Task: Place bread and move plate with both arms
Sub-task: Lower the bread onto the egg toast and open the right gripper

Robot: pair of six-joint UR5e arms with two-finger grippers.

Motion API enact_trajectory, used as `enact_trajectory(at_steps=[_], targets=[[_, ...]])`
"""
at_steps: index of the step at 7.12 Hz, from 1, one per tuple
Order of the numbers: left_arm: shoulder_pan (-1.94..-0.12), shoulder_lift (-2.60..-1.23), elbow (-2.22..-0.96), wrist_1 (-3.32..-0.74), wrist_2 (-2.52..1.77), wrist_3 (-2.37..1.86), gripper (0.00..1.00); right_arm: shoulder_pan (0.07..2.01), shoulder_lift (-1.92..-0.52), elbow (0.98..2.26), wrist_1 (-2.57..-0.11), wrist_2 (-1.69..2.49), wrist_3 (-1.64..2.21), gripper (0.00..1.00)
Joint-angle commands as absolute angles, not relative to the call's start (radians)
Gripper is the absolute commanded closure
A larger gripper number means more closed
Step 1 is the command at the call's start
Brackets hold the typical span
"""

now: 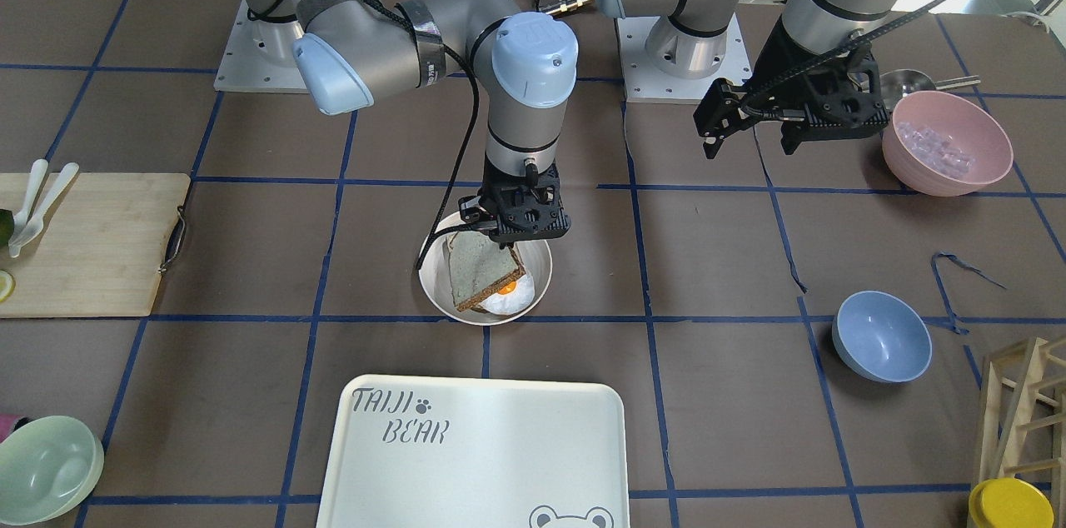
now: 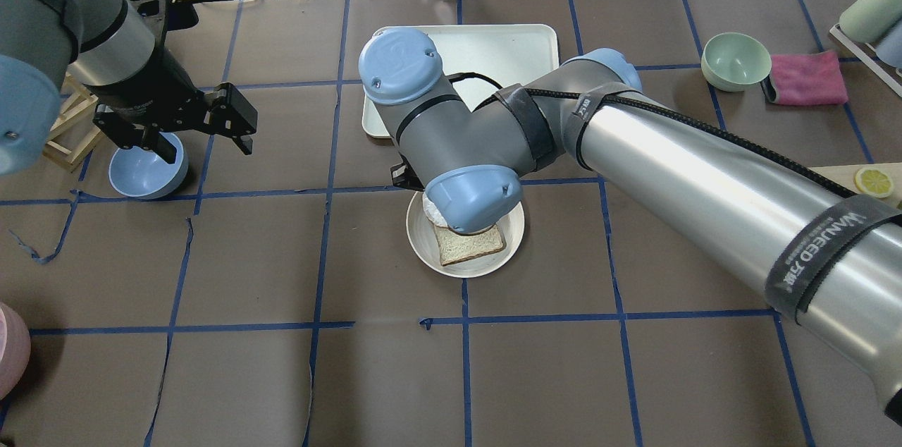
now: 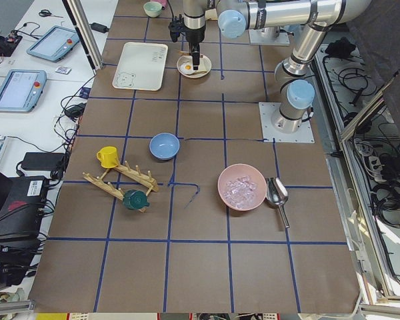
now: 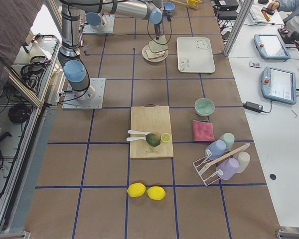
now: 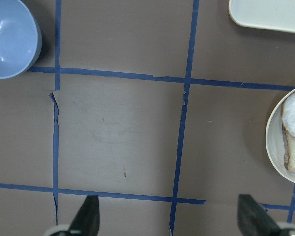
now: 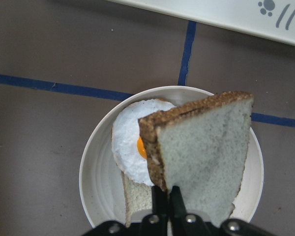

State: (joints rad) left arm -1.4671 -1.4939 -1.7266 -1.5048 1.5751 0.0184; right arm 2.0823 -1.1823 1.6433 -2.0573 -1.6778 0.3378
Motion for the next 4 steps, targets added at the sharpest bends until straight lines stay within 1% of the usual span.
enact_trajectory(at_steps=[1,4], targets=[[-1.468,-1.493,-1.729,-1.505,1.575,0.018,0.0,2.085,-1.149,1.643,-2.077,-1.678,0.331,1.0],[-1.466,-1.494,-1.727,-1.505,1.58,0.018,0.0,2.085,-1.144,1.654,-2.099,-1.678,0.334,1.0]])
